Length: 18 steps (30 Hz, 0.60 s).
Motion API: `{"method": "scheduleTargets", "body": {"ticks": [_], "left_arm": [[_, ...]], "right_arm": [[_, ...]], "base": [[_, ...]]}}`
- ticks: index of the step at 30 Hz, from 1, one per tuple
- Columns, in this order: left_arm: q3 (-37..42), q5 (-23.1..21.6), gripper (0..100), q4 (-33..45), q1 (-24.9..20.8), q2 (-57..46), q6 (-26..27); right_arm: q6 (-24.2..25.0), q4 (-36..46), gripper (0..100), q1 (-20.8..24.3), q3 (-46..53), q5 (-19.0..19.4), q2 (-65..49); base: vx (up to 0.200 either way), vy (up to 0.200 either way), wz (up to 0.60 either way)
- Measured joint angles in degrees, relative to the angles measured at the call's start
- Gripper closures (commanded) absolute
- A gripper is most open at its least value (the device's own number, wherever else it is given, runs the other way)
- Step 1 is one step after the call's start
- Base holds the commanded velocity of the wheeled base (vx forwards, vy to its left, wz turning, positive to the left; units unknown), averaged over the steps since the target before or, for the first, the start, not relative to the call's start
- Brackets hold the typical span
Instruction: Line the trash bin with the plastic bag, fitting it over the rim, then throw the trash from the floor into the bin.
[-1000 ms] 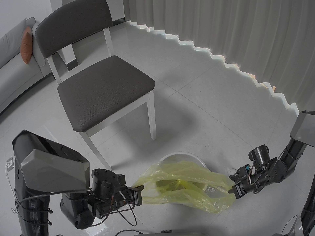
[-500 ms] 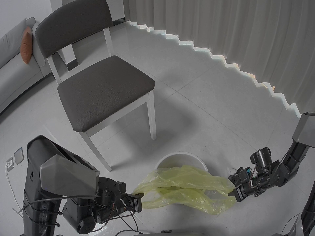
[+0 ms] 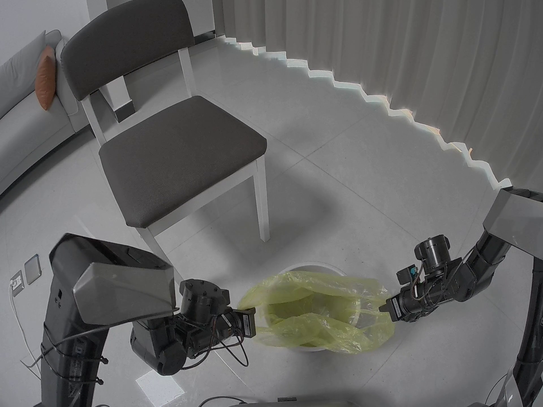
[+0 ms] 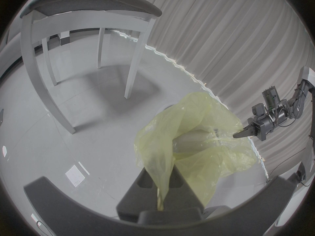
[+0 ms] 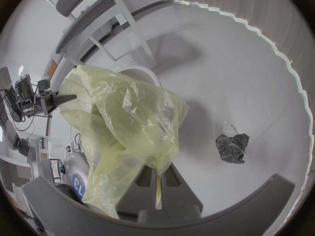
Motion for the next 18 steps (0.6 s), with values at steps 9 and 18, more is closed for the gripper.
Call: {"method": "scheduleTargets", "body": {"ticks": [9, 18], "left_arm": [[-4.5, 0.29, 100, 15.15, 0.0, -11.63, -0.24], [-2.93, 0.32, 100, 33.33, -2.06, -25.64, -1.72]], "right_arm": [[0.49, 7.58, 100, -0.48, -2.8, 0.11, -5.16], [-0.28, 15.52, 100, -0.94, 1.6, 0.22, -16.18]], "base": [[0.0, 0.0, 0.0], [0.0, 0.0, 0.0]]}}
